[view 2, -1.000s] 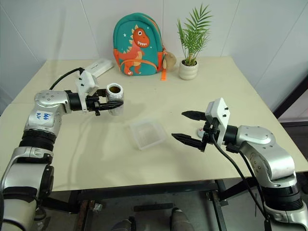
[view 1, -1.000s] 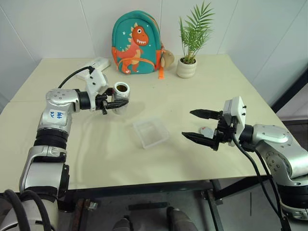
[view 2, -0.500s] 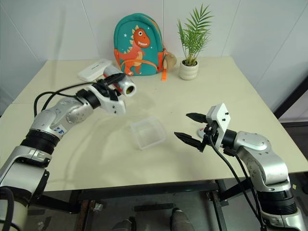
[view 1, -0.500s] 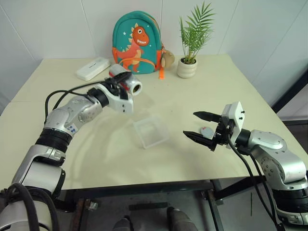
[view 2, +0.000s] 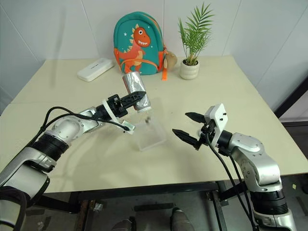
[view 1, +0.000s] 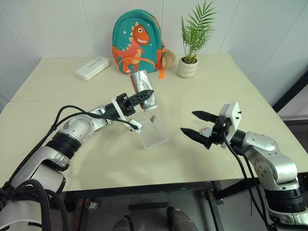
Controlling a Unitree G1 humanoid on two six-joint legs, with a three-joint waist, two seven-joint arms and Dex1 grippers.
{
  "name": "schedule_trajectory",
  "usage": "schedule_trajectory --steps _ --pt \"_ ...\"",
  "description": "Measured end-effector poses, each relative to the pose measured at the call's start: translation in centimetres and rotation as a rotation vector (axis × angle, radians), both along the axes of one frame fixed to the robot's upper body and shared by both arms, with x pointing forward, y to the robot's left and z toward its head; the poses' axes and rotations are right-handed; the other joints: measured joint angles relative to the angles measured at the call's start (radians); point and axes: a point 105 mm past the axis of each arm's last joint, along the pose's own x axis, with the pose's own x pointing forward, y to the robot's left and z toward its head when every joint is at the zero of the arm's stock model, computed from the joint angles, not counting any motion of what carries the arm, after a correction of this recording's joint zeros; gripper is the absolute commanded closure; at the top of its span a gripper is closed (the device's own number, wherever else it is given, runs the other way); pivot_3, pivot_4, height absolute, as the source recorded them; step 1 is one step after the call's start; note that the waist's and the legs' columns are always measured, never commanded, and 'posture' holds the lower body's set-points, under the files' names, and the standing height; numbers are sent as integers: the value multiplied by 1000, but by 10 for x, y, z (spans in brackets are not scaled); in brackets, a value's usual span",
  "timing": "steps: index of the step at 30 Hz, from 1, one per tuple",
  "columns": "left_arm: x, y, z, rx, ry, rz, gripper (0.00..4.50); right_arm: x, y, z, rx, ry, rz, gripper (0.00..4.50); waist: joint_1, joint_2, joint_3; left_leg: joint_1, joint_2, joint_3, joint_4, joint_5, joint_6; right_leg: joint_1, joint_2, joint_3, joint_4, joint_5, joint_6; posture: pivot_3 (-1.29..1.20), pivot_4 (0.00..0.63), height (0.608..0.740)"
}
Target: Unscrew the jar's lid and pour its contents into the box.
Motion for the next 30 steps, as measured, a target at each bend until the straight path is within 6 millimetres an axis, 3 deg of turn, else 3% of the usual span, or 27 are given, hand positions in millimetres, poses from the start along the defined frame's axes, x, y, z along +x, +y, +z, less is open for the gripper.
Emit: schedule_trajectory --steps 3,9,15,19,20,24,30 --pt "-6 -4 -6 25 -7 -23 2545 0 0 1 5 -8 -3 14 7 0 0 0 0 0 0 0 0 0 0 0 0 0 0 0 150 740" --pt "-2 7 -7 37 23 24 2545 3 -5 -8 7 12 -20 14 12 0 0 0 0 0 1 0 0 0 0 0 1 0 0 0 150 740" --pt "14 26 3 -149 247 121 2545 2 -5 -9 4 -1 -11 14 10 0 0 1 0 1 1 0 0 0 0 0 2 0 0 0 150 740" --pt "38 59 11 -503 576 233 2545 0 -3 -9 -5 -14 10 14 11 0 0 1 0 1 2 0 1 0 0 0 2 0 0 0 150 740" --pt "46 69 9 -675 738 252 2545 -1 -4 -9 -20 -23 18 14 12 1 0 1 0 2 3 0 1 0 0 1 2 0 0 0 150 740" --pt "62 107 -13 -1218 1237 234 2545 -4 -8 -12 -68 -37 60 14 7 0 0 1 0 2 4 0 1 0 0 1 3 0 0 0 150 740" --pt "62 173 -26 -1857 1474 93 2545 -4 -2 3 -52 -87 97 14 -6 0 0 2 1 0 7 0 1 1 2 1 9 0 0 0 150 740"
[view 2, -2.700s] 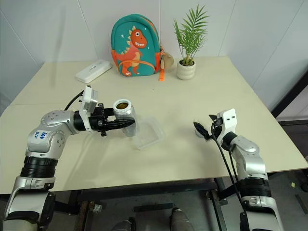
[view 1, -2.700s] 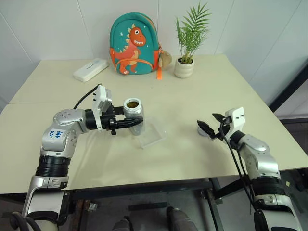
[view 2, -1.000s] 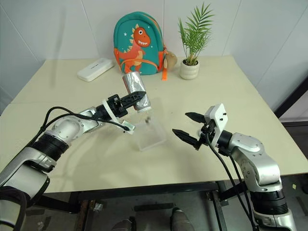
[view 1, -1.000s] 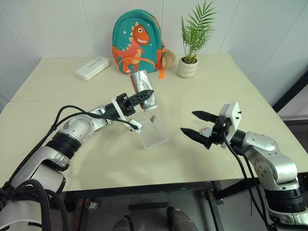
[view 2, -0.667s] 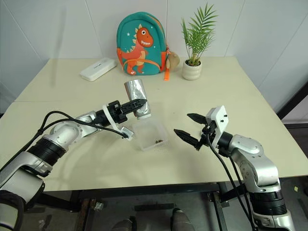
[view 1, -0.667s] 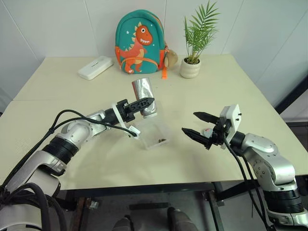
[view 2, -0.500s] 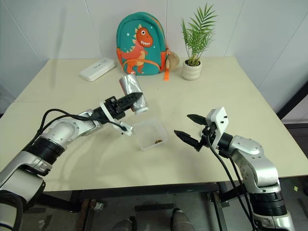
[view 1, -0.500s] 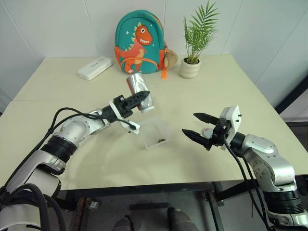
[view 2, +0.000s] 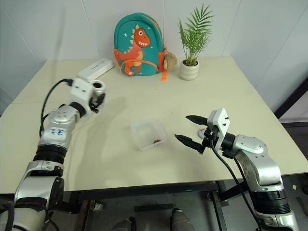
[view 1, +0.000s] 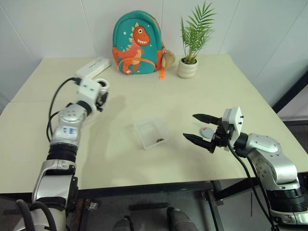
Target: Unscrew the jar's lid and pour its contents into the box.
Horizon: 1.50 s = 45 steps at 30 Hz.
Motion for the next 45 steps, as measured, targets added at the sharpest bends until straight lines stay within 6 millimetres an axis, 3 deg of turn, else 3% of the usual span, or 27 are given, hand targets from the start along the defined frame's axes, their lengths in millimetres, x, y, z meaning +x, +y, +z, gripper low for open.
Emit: schedule_trajectory --steps 5,8,15,23,30,37,41,43,45 --pt "-8 17 -20 -93 31 47 2545 -5 12 15 20 -63 29 14 0 -1 -1 -1 0 0 4 0 0 1 0 0 0 0 0 0 150 740" --pt "-17 25 -42 -155 26 64 2545 -7 15 17 20 -69 33 14 -2 -2 -1 -1 0 0 4 0 0 1 0 0 0 0 0 0 150 740" --pt "-28 39 -49 -70 11 78 2545 -5 15 15 28 -42 22 14 -7 -3 -2 -1 0 1 6 0 0 1 0 0 0 0 0 0 150 740" --pt "-37 44 -67 -110 51 84 22 -6 18 13 42 -33 28 0 -11 -3 -2 -1 1 1 7 0 0 1 0 0 -1 1 -1 0 150 740" --pt "-54 53 -58 -80 29 91 22 -7 25 10 41 -20 55 0 -12 -3 -2 -1 1 1 6 0 0 1 0 0 -2 1 -1 0 150 740" --pt "-101 75 -66 74 116 88 22 -12 28 10 45 13 87 0 -13 -3 -2 0 2 2 5 -1 -1 1 0 1 -2 -7 -16 0 150 740" --pt "-127 98 -68 140 168 114 22 -15 24 11 14 19 100 0 -15 -4 -2 -1 3 3 5 -1 -1 1 0 1 -7 -6 -20 0 150 740" --pt "-133 99 -63 180 162 81 22 -15 23 11 10 22 106 0 -16 -5 -3 -1 4 4 5 -1 -1 1 0 1 -11 -4 -21 0 150 740" --pt "-138 85 -56 222 139 -20 22 -14 23 10 8 26 113 0 -14 -5 -3 -3 5 5 2 -1 -1 2 1 0 -19 -1 -22 0 150 740"
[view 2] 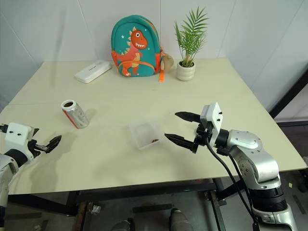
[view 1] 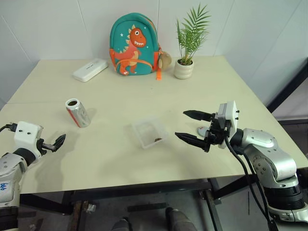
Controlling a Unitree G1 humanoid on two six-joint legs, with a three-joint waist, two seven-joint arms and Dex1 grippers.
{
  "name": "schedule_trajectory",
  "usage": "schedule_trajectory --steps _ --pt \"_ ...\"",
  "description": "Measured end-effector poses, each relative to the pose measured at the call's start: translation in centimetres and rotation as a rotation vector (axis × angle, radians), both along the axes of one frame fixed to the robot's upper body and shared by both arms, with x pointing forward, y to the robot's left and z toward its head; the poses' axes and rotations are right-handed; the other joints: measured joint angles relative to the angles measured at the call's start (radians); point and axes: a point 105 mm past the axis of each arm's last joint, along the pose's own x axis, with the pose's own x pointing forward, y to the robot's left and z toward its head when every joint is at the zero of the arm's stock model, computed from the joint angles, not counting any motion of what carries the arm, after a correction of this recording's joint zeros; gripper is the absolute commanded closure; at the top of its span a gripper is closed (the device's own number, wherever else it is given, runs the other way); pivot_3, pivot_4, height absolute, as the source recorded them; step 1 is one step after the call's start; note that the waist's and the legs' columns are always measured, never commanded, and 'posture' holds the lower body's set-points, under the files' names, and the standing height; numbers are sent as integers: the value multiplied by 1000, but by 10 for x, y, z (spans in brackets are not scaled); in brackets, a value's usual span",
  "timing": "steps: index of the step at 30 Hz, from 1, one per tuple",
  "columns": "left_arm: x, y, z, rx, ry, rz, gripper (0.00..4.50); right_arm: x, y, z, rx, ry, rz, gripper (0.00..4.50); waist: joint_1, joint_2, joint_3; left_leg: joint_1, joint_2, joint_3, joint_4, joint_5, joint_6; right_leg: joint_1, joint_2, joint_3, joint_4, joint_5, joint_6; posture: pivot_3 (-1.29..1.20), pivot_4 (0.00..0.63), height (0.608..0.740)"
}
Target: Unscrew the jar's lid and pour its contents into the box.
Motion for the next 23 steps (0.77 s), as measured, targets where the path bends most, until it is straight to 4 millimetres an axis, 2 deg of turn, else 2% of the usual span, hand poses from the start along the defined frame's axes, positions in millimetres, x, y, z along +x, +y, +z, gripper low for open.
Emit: schedule_trajectory --steps 2,4,7,13,17,20,23 --pt "-3 -30 14 32 -39 -182 22 4 -2 1 2 7 -5 0 1 0 0 0 2 2 -2 -1 -1 2 0 0 -8 2 -2 0 150 740" --pt "-6 -49 24 69 -63 -306 22 6 -2 3 3 3 0 0 0 -1 -1 0 3 5 -4 0 1 2 1 1 -10 3 -2 0 150 740" --pt "-8 -71 29 84 -70 -434 22 11 -7 2 -10 6 -10 0 0 -1 -1 0 5 7 -8 -2 2 1 3 2 -11 2 -2 0 150 740" --pt "-8 -96 23 66 -40 -571 22 21 -25 2 -17 9 -83 0 1 -1 -1 2 9 7 -8 -5 1 -6 8 3 5 -1 3 0 150 740" --pt "-7 -108 30 40 -41 -638 22 22 -33 7 -27 -21 -118 0 0 -1 -1 3 9 7 -6 -5 1 -6 9 3 8 -3 1 0 150 740" --pt "-5 -112 39 36 -68 -665 22 22 -37 6 -25 -36 -149 0 -1 -1 -1 3 9 8 -2 -5 1 -5 9 5 8 -5 -2 0 150 740" --pt "-5 -115 36 35 -61 -680 22 24 -40 3 -26 -32 -173 0 -3 -1 -1 3 9 9 0 -5 1 -4 9 6 8 -4 -2 0 150 740"
